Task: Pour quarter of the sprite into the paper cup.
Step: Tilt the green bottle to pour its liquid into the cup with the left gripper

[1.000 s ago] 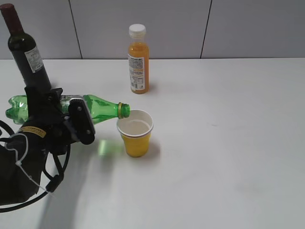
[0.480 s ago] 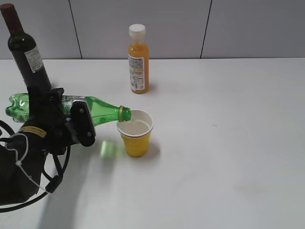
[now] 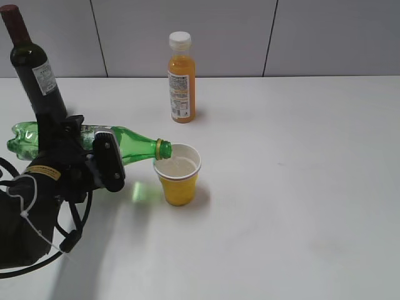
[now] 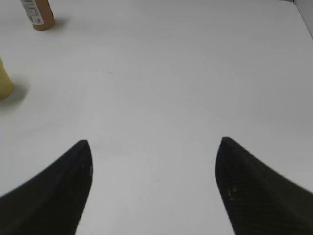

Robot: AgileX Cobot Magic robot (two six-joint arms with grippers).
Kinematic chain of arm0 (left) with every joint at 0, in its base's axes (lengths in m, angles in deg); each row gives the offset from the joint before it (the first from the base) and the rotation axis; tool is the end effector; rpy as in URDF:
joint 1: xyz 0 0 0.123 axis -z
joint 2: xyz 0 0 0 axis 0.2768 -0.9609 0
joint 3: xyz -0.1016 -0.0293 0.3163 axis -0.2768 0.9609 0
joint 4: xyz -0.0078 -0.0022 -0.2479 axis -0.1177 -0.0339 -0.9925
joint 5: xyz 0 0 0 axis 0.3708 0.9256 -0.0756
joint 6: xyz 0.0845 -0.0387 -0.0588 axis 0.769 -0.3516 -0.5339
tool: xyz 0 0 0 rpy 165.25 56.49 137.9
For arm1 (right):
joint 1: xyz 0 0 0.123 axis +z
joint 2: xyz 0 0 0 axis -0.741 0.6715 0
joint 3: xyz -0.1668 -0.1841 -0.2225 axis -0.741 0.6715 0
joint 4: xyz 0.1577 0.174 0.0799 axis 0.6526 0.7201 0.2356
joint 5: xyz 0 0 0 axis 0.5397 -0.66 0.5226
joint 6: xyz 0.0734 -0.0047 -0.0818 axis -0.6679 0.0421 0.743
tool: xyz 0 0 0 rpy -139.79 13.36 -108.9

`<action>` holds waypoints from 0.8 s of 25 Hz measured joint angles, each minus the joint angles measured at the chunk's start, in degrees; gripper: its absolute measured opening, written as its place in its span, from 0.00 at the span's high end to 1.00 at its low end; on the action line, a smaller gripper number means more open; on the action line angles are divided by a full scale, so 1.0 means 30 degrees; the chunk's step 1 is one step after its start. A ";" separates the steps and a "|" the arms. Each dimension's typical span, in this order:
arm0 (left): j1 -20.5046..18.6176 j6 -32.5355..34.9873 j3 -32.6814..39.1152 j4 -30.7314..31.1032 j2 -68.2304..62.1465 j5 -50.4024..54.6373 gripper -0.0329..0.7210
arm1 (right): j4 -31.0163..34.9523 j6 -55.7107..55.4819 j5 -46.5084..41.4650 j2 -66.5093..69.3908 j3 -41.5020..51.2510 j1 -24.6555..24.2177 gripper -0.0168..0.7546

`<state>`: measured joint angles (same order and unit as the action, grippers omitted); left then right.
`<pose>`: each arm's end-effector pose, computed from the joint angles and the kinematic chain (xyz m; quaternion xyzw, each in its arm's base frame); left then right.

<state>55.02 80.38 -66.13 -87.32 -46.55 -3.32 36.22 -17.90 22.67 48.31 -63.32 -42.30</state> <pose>0.2861 -0.1332 0.1524 0.5008 0.6155 0.4388 0.4217 -0.0264 0.0032 0.2515 -0.0427 0.8436 0.0552 0.5324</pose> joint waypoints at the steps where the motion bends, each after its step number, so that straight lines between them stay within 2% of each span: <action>1: 0.0000 0.0000 0.0000 0.0000 0.0000 0.0000 0.34 | 0.0000 0.0000 0.0000 0.0000 0.0000 0.0000 0.21; 15: 0.0000 0.0005 0.0000 0.0084 0.0000 0.0000 0.34 | -0.0017 0.0000 0.0000 0.0000 0.0000 0.0000 0.21; 20: 0.0000 -0.1454 0.0000 0.0632 0.0000 -0.0006 0.34 | -0.0017 0.0000 0.0000 0.0000 0.0000 0.0000 0.21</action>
<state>55.02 76.02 -66.13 -85.42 -46.55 -3.33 36.17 -17.90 22.67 48.31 -63.32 -42.30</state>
